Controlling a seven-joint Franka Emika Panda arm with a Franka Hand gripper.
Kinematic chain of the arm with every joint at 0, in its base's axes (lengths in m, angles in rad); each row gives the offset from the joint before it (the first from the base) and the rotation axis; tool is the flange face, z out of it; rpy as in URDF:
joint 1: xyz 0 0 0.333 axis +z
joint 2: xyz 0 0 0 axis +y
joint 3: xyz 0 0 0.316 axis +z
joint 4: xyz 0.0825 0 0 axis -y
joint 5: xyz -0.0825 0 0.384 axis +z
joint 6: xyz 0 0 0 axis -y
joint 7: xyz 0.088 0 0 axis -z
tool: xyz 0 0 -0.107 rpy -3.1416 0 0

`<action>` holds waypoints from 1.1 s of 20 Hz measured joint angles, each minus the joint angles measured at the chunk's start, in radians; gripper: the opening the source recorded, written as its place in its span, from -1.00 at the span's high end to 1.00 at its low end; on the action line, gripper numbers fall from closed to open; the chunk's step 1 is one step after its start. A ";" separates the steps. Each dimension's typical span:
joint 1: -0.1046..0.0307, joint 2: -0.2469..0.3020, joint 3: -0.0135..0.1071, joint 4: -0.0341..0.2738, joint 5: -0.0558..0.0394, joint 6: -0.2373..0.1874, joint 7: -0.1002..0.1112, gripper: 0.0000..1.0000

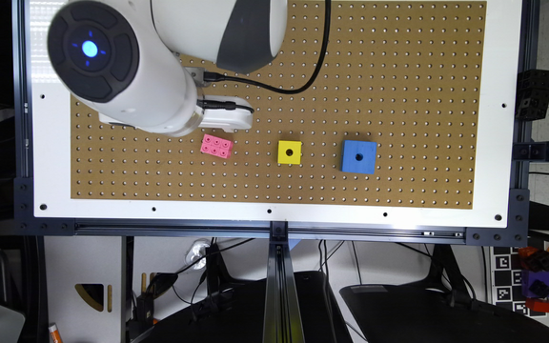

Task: Pick up pink block.

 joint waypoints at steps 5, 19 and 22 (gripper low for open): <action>0.001 0.045 0.009 0.035 0.0000 0.029 0.000 -1.00; 0.001 0.177 0.030 0.128 0.0003 0.068 0.004 -1.00; 0.001 0.194 0.030 0.143 0.0003 0.067 0.004 -1.00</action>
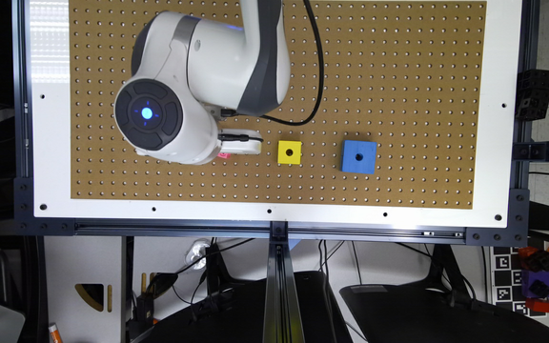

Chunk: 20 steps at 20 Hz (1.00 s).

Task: Pick up pink block.

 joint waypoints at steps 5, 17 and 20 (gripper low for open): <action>0.000 0.037 0.000 0.011 0.0000 0.019 0.000 -1.00; -0.001 0.038 0.000 0.012 0.0000 0.018 0.000 1.00; -0.001 0.034 0.000 0.011 0.0000 0.015 0.000 1.00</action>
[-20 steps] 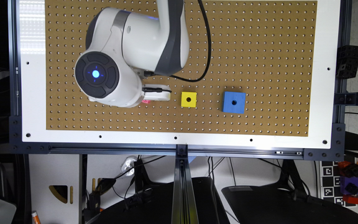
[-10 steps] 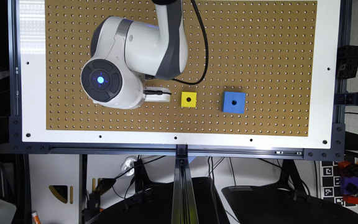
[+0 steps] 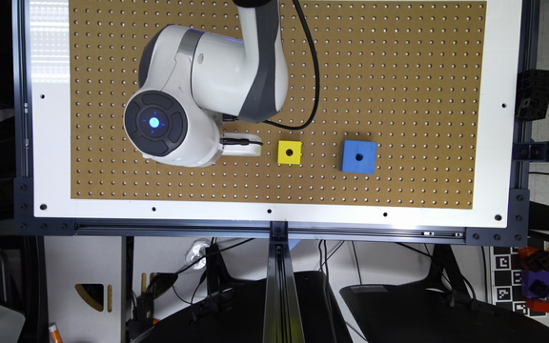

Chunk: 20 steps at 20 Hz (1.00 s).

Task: Pick up pink block.

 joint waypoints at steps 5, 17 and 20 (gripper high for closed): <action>0.000 -0.056 0.000 0.000 0.0000 -0.061 0.000 1.00; 0.000 -0.252 0.000 -0.002 0.0000 -0.252 0.000 1.00; 0.000 -0.304 0.000 -0.001 0.0001 -0.296 0.000 1.00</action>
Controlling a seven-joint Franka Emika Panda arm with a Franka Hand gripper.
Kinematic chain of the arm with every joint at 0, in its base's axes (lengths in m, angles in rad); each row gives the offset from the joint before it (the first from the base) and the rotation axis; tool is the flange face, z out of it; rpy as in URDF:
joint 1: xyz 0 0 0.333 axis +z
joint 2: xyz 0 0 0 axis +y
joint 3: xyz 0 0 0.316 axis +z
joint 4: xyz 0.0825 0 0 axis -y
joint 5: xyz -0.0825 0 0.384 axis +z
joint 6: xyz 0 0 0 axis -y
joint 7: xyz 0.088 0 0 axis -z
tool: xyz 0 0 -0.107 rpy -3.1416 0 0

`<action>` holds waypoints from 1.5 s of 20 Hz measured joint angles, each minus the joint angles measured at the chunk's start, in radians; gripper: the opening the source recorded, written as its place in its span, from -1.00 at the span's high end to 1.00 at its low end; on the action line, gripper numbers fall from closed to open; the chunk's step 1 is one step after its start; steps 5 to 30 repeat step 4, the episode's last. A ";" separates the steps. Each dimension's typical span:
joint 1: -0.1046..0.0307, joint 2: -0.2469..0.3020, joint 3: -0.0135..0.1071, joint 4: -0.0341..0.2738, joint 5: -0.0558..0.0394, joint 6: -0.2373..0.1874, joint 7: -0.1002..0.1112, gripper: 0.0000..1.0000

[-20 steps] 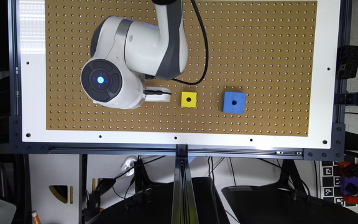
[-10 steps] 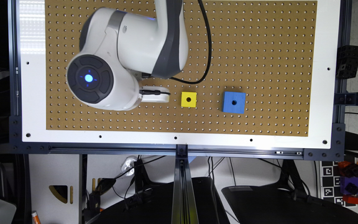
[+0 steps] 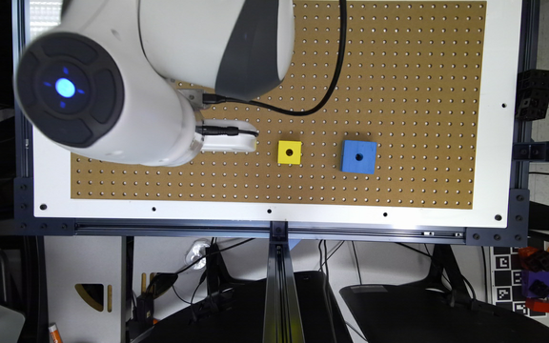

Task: Pick up pink block.

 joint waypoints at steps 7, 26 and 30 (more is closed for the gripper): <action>0.000 -0.030 0.000 0.000 0.0001 -0.030 0.000 1.00; 0.000 -0.030 0.000 0.000 0.0001 -0.030 0.000 1.00; 0.000 -0.030 0.000 0.000 0.0001 -0.030 0.000 1.00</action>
